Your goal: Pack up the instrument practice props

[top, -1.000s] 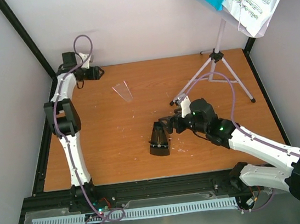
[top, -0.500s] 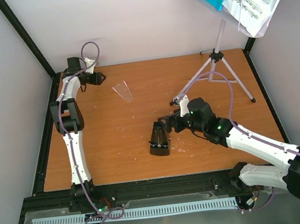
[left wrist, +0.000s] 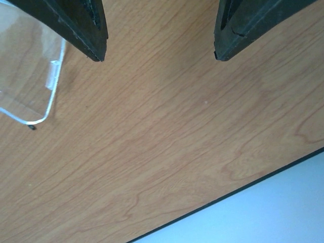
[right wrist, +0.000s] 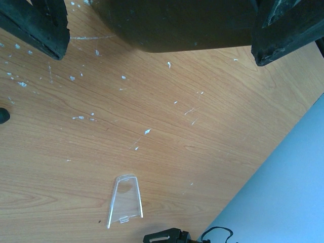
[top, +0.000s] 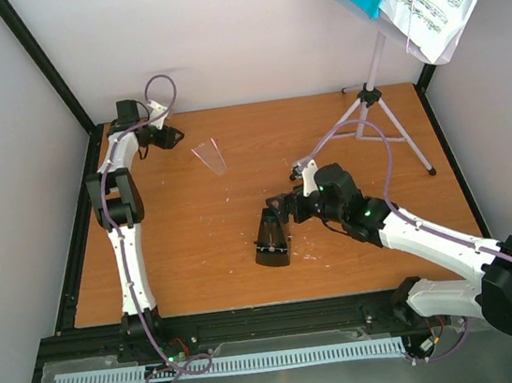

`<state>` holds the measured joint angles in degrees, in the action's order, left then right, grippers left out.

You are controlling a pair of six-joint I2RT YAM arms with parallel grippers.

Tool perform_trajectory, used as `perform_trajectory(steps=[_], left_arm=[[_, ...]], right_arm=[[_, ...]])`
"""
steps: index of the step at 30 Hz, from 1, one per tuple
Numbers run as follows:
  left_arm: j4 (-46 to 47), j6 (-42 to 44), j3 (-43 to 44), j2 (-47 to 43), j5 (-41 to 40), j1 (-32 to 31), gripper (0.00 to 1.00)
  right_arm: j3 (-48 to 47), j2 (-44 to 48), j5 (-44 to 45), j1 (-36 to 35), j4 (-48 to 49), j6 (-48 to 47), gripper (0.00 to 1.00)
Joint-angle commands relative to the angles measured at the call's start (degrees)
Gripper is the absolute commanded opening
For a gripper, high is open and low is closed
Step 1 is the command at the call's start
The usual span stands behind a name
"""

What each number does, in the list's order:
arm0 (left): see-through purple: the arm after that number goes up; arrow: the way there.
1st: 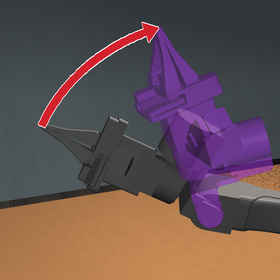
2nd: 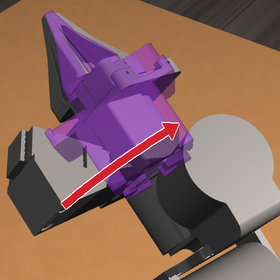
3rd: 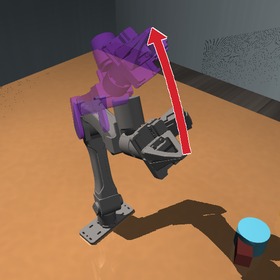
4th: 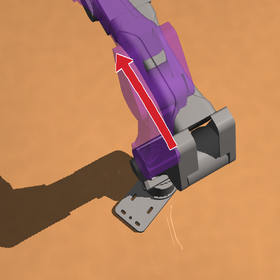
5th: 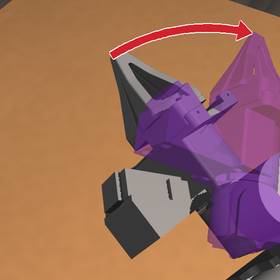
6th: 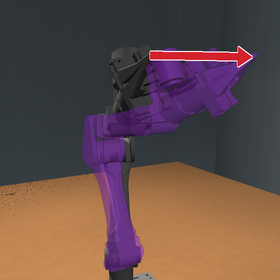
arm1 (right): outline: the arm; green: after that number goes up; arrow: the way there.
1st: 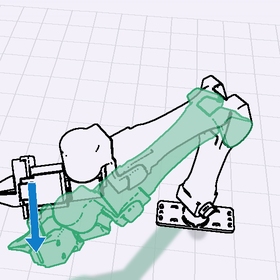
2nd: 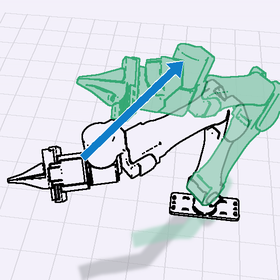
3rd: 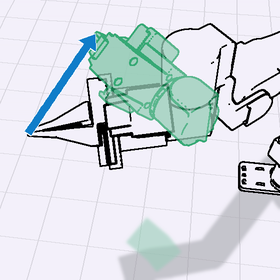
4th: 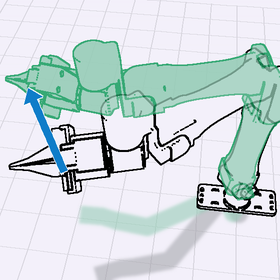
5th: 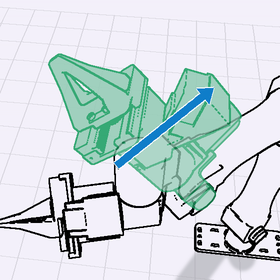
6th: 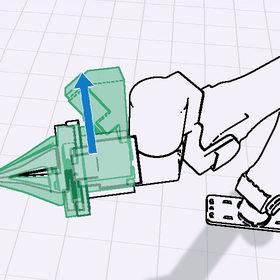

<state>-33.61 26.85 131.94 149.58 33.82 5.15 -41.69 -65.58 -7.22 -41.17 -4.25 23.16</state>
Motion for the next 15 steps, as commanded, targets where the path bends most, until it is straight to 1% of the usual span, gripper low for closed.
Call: perform_trajectory(steps=[1,11,15], left_arm=[[-0.65,2.36,0.47,0.47,4.76,-0.45,0.59],[-1.49,2.11,-2.62,0.62,3.16,-1.66,0.58],[-1.35,2.92,-5.66,-0.55,3.46,-1.72,0.57]], right_arm=[[-0.91,-1.08,-0.09,0.04,-0.96,0.03,0.95],[0.05,1.30,2.71,0.05,-1.68,-0.71,0.96],[0.12,1.25,2.79,0.06,-1.26,-0.61,0.96]])
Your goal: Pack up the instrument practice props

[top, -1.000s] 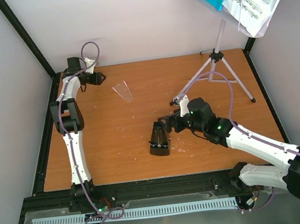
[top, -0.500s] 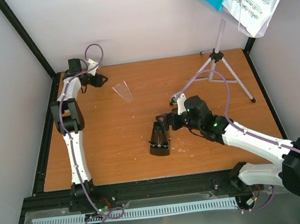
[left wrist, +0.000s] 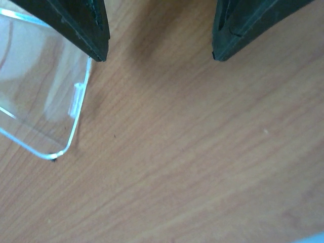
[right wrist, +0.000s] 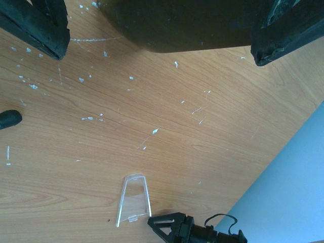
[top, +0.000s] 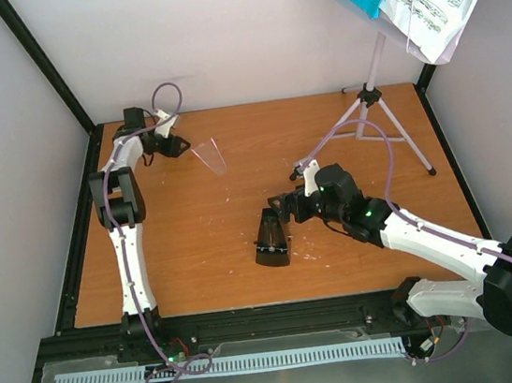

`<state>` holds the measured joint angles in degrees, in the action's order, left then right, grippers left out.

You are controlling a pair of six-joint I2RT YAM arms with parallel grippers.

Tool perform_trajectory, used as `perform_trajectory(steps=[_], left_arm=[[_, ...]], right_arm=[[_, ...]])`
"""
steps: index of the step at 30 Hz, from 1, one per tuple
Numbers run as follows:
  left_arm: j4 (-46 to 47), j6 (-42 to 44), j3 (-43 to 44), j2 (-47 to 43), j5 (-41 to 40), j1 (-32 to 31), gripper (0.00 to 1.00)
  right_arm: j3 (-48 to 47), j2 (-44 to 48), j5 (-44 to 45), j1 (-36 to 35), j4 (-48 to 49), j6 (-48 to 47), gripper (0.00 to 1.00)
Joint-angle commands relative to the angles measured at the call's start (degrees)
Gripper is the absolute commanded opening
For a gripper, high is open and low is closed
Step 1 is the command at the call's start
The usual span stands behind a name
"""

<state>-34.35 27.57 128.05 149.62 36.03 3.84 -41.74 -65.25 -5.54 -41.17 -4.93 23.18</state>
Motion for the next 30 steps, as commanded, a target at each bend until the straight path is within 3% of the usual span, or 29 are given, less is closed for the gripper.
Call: perform_trajectory(steps=[1,12,25,30], left_arm=[[-0.77,2.50,-2.25,-0.72,1.43,-0.49,0.57],[-4.53,7.82,-6.58,-0.98,6.45,-1.95,0.58],[-3.98,1.64,-11.65,-5.63,10.47,-2.52,0.54],[-1.80,-0.06,-20.05,-10.25,10.55,-3.26,0.51]], right_arm=[[0.21,0.87,0.92,0.04,-0.51,-0.59,0.95],[1.51,2.50,2.00,0.03,-1.47,-1.16,0.96],[4.01,6.24,2.95,0.04,-1.81,-2.83,0.96],[4.37,7.07,2.01,0.01,-1.67,-3.65,0.96]])
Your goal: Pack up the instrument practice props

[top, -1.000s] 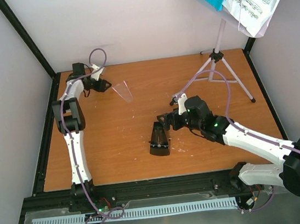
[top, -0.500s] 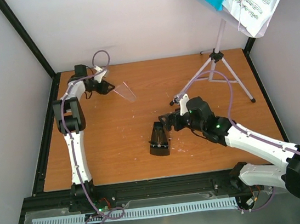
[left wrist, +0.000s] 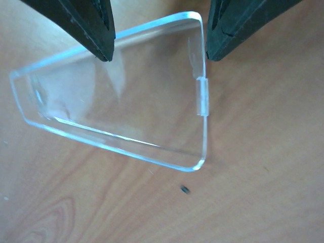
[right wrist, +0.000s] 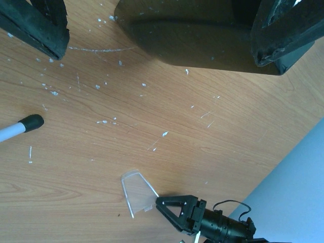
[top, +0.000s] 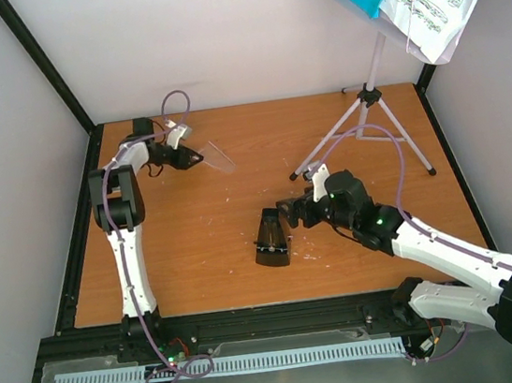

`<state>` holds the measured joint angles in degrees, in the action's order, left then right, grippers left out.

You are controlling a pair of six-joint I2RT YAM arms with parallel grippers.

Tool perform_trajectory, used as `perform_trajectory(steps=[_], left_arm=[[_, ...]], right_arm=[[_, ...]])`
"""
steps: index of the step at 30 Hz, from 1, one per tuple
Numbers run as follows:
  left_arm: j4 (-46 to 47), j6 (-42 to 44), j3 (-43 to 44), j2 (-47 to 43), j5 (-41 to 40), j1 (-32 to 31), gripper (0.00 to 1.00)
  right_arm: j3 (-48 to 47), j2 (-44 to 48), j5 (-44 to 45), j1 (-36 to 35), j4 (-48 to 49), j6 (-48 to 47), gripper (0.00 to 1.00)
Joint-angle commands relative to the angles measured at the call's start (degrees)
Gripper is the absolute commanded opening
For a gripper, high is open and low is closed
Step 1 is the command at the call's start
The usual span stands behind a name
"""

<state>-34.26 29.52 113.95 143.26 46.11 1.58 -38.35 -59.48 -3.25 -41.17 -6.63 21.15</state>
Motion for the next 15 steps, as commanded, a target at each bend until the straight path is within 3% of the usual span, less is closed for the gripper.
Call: perform_trajectory(steps=[1,5,15], left_arm=[[-1.49,-2.21,-7.91,-4.84,-0.09,-1.44,0.51],[-0.76,-4.18,-11.36,-7.16,-2.43,-3.55,0.49],[6.96,-7.33,-29.46,-17.54,-3.44,-7.87,0.45]], right_arm=[[1.11,1.56,-0.48,0.03,0.02,-1.85,0.96],[2.15,3.17,-0.67,0.12,0.02,-2.09,0.96],[5.59,6.06,-0.71,0.12,1.21,-0.71,0.96]])
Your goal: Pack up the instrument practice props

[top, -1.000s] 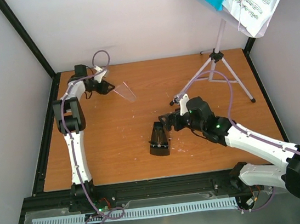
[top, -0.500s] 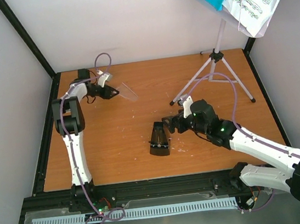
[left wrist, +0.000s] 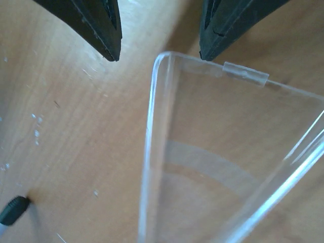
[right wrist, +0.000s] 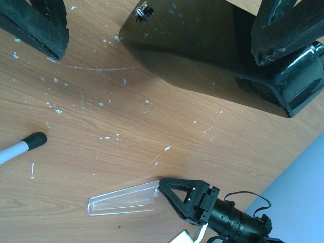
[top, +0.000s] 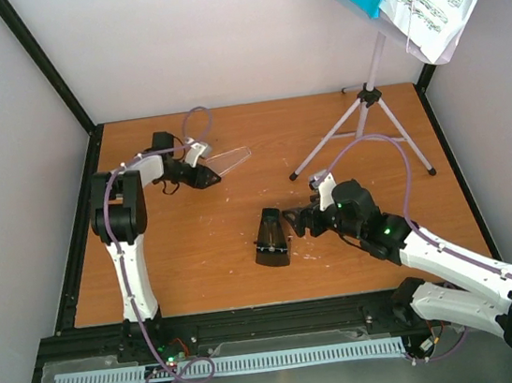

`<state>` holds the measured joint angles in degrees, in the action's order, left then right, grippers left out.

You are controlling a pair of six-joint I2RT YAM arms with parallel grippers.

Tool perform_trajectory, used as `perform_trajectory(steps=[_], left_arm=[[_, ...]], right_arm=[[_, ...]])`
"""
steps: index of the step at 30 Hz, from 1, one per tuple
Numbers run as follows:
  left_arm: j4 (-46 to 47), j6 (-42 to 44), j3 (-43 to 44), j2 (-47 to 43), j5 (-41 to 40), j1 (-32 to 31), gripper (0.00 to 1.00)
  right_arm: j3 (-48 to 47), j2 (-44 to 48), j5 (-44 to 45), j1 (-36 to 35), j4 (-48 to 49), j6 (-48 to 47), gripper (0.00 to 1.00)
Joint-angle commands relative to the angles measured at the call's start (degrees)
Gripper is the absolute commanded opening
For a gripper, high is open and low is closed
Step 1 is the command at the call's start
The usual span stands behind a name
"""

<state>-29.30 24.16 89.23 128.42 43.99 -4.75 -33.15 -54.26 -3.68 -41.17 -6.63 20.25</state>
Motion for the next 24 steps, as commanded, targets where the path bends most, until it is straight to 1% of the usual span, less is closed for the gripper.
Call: perform_trajectory(steps=[1,3,5,8,10,12,13,16,19,23,24], left_arm=[[2.93,-2.32,-5.96,-3.52,-0.58,-2.03,0.45],[6.21,-3.37,-8.66,-6.13,-1.20,-2.88,0.44],[9.75,-4.44,-11.17,-8.74,-3.78,-3.64,0.43],[16.77,-8.09,-14.67,-12.72,-9.20,-4.87,0.45],[22.04,-10.60,-17.04,-15.09,-9.87,-5.64,0.48],[25.78,-12.58,-19.68,-16.97,-10.54,-6.92,0.48],[27.02,-13.21,-20.90,-17.74,-12.14,-8.04,0.48],[30.89,-15.79,-24.38,-20.38,-21.87,-11.08,0.51],[33.01,-20.16,-26.32,-22.02,-27.62,-11.24,0.56],[31.59,-23.36,-24.48,-20.51,-33.68,-11.24,0.60],[31.42,-23.97,-24.13,-19.92,-34.58,-11.24,0.62]], right_arm=[[0.30,0.82,-0.35,0.12,1.10,0.12,0.96],[0.11,1.03,-0.43,0.12,0.65,0.14,0.96],[0.38,1.48,-0.28,0.13,0.62,0.27,0.96],[1.00,1.95,0.08,0.12,1.08,0.78,0.96],[1.13,1.90,0.02,0.12,1.45,1.12,0.96],[1.21,1.75,-0.26,0.13,1.76,1.54,0.96],[1.24,1.59,-0.45,0.12,1.87,1.66,0.96],[1.19,1.55,-0.68,0.12,1.65,1.95,0.96],[1.48,2.10,-0.65,0.13,1.20,2.29,0.96],[1.76,2.74,-0.77,0.12,1.27,2.88,0.96],[1.77,2.84,-0.87,0.12,1.39,3.06,0.96]])
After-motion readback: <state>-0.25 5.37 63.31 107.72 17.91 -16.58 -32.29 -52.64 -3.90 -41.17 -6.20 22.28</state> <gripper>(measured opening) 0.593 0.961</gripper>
